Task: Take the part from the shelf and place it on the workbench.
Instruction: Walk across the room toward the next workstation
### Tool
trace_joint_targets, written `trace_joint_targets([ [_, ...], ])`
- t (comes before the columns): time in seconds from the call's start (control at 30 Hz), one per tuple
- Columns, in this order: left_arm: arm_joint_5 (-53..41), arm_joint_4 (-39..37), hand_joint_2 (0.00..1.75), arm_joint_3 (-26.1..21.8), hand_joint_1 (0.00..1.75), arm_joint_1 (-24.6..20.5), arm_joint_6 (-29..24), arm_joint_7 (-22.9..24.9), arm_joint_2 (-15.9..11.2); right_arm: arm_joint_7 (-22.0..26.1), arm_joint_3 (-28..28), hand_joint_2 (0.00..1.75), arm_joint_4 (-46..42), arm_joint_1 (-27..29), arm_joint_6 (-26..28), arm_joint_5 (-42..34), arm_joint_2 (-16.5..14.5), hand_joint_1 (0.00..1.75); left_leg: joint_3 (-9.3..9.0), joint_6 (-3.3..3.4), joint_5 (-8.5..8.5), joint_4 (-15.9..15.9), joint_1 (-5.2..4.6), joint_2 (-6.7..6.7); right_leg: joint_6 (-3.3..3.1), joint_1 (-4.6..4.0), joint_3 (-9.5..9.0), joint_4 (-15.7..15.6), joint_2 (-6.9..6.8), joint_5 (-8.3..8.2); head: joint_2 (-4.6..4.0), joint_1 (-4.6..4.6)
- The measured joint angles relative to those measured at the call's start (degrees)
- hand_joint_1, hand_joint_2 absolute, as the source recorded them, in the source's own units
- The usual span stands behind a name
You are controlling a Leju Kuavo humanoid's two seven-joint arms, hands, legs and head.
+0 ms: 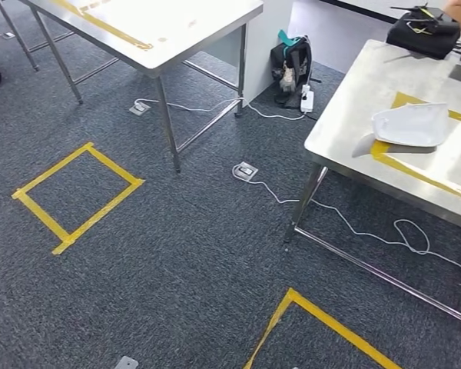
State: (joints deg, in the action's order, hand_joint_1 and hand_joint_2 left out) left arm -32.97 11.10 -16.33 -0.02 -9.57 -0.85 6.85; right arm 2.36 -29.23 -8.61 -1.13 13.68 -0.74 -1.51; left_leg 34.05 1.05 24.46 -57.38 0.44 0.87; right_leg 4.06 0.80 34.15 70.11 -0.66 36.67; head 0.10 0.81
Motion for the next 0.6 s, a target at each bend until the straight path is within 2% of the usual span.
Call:
trace_joint_targets([
  [0.03,0.0,0.0,0.0,0.0,0.0,0.0,0.1,0.0,0.0,0.0,0.0,0.0,0.0,0.1,0.0,0.0,0.0,0.0,0.01,0.09,0.0,0.0,-0.08,0.74,-0.11,-0.08,1.87,3.4,0.37,0.94,0.0,-0.03],
  [0.07,-0.1,0.0,0.0,0.0,0.0,0.0,0.1,0.0,0.0,0.0,0.0,0.0,0.0,0.2,0.1,0.1,0.0,0.0,-0.02,0.11,0.0,0.0,-0.14,1.56,-0.26,-0.14,2.87,4.8,0.51,0.68,-0.01,-0.04],
  [0.1,-0.1,0.0,0.0,0.0,0.0,0.0,0.1,0.0,0.0,0.0,0.0,0.0,0.0,0.3,0.1,0.1,0.0,0.0,-0.07,0.11,-0.01,0.0,-0.18,2.41,-0.41,-0.16,2.79,3.8,0.63,-0.71,0.0,-0.03],
  [0.13,-0.2,0.0,0.0,0.0,0.0,0.1,0.1,0.0,0.0,0.0,0.0,0.0,0.0,0.3,0.1,0.1,0.0,0.0,-0.14,0.09,-0.03,0.0,-0.17,3.27,-0.58,-0.14,1.65,0.7,1.05,-2.93,-0.01,-0.04],
  [0.17,-0.3,0.0,0.0,0.0,0.0,0.1,0.1,0.0,0.0,0.0,0.0,0.0,0.0,0.3,0.1,0.1,0.0,0.0,-0.18,0.0,-0.06,0.0,-0.13,4.05,-0.74,-0.03,-0.04,-3.5,2.27,-5.18,-0.01,-0.06],
  [0.2,-0.4,0.0,0.0,0.0,0.0,0.0,0.1,-0.1,-0.1,0.0,0.0,0.0,0.0,0.3,0.1,0.1,0.0,0.0,-0.13,-0.17,-0.09,-0.2,-0.19,4.82,-0.89,0.15,-1.6,-7.4,3.68,-6.73,0.0,-0.06],
  [0.23,-0.5,0.0,0.0,0.0,0.0,0.0,0.1,-0.2,-0.1,0.0,0.0,0.0,0.0,0.3,0.1,0.2,0.0,0.0,-0.01,-0.43,-0.17,-0.2,-0.21,5.47,-1.05,0.26,-2.71,-10.1,4.88,-7.6,0.0,-0.06],
  [0.27,-0.5,0.0,0.0,0.0,0.0,0.0,0.1,-0.2,-0.1,0.0,0.0,0.0,0.1,0.2,0.1,0.2,0.0,0.0,0.17,-0.79,-0.31,-0.2,-0.18,6.07,-1.28,0.27,-3.25,-11.5,5.64,-7.79,0.01,-0.05],
  [0.33,-0.6,0.0,0.0,0.0,0.0,0.1,0.0,-0.4,-0.1,-0.1,0.0,0.0,0.1,0.1,0.1,0.2,0.0,0.0,0.51,-1.59,-0.72,0.1,0.01,7.2,-1.95,0.11,-3.6,-11.8,4.81,-7.9,0.01,-0.04],
  [0.37,-0.6,0.0,0.0,0.0,0.0,0.3,0.0,-0.4,-0.1,-0.1,0.0,0.0,0.1,0.0,0.1,0.2,0.0,0.0,0.72,-1.92,-0.61,-0.1,0.01,6.63,-2.38,0.1,-3.79,-12.0,4.11,-8.11,0.0,0.0],
  [0.4,-0.6,-0.1,0.0,0.0,0.0,0.3,0.0,-0.4,-0.1,0.0,0.0,0.0,0.0,0.1,0.1,0.3,0.0,0.0,1.27,-2.21,0.09,-1.0,-0.06,5.29,-2.76,0.13,-3.97,-12.2,3.34,-8.34,-0.01,0.15],
  [0.47,-0.6,-0.1,0.0,0.0,0.0,0.1,0.0,-0.5,-0.1,0.0,0.0,0.0,0.0,0.3,0.1,0.4,0.0,0.0,3.93,-2.65,3.39,-6.5,-0.24,1.56,-3.25,0.12,-4.1,-12.5,1.58,-8.57,-0.01,0.44],
  [0.5,-0.6,-0.1,0.0,0.0,0.0,0.0,0.0,-0.5,0.0,0.0,0.0,0.0,0.0,0.4,0.1,0.4,0.0,0.0,5.87,-2.86,5.33,-10.5,-0.19,0.54,-3.37,0.05,-4.09,-12.5,0.64,-8.54,-0.01,0.52],
  [0.53,-0.7,-0.1,0.0,0.0,0.0,-0.1,0.0,-0.5,0.0,0.1,-0.1,0.0,0.0,0.4,0.1,0.5,0.0,0.0,7.53,-3.0,6.65,-13.9,-0.1,0.11,-3.43,0.01,-4.08,-12.5,-0.29,-8.49,-0.01,0.52],
  [0.57,-0.7,-0.1,0.0,0.0,0.0,0.0,0.1,-0.5,0.0,0.1,-0.1,0.0,0.0,0.4,0.1,0.5,0.0,0.0,8.42,-3.1,7.01,-15.8,-0.02,-0.08,-3.45,-0.01,-4.1,-12.5,-1.16,-8.41,-0.01,0.53],
  [0.6,-0.7,-0.1,0.0,0.0,0.0,0.0,0.1,-0.5,0.0,0.2,-0.1,0.0,0.0,0.4,0.1,0.6,0.0,0.0,8.2,-3.14,6.26,-15.6,0.06,-0.22,-3.41,-0.01,-4.16,-12.5,-1.95,-8.33,-0.01,0.53],
])
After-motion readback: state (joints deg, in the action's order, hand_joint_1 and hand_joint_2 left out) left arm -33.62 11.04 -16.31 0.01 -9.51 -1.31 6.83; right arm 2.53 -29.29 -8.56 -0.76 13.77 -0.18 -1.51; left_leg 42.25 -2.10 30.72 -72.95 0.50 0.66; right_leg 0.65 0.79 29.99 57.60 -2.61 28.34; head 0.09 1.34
